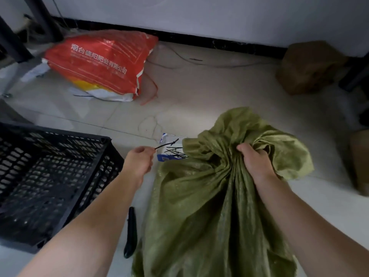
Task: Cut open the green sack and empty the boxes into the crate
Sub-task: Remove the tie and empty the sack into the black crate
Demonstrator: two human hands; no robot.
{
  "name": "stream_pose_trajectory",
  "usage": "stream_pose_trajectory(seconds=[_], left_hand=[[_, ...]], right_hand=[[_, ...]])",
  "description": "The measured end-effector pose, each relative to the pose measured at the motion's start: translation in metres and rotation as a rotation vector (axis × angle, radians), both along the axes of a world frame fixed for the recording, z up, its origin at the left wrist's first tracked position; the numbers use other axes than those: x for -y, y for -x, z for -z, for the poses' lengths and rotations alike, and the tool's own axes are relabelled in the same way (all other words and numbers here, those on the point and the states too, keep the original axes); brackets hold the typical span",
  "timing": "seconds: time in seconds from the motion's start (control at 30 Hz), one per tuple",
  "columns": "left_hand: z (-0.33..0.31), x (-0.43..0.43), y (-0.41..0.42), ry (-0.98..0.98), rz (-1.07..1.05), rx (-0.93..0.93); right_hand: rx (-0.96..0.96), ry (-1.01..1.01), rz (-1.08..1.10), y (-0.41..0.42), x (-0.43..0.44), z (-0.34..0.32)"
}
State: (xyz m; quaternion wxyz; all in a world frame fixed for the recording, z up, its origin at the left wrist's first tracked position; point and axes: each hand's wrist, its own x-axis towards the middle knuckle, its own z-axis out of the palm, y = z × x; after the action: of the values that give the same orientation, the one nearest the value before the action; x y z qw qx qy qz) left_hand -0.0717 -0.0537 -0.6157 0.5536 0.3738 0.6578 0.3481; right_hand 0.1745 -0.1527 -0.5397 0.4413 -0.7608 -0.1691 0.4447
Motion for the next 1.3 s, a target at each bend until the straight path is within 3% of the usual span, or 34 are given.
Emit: stream_pose_trajectory(seconds=[0.47,0.73,0.87,1.03,1.3], left_hand=[[0.08,-0.07,-0.026,0.05,0.062,-0.371],[0.093,-0.073,-0.035,0.026,0.274,-0.381],[0.091,-0.048,-0.021,0.131,0.225,-0.231],[0.082,-0.017,-0.01,0.304,0.154,0.127],[0.075,0.058,0.026,0.447,0.164,0.061]], right_hand=[[0.16,-0.045,0.13,0.021,-0.023,0.024],[0.151,-0.034,0.12,0.018,-0.018,0.028],[0.125,-0.029,0.115,0.016,-0.015,0.024],[0.097,-0.017,0.073,0.02,-0.01,0.013],[0.169,0.024,-0.102,0.02,0.012,-0.007]])
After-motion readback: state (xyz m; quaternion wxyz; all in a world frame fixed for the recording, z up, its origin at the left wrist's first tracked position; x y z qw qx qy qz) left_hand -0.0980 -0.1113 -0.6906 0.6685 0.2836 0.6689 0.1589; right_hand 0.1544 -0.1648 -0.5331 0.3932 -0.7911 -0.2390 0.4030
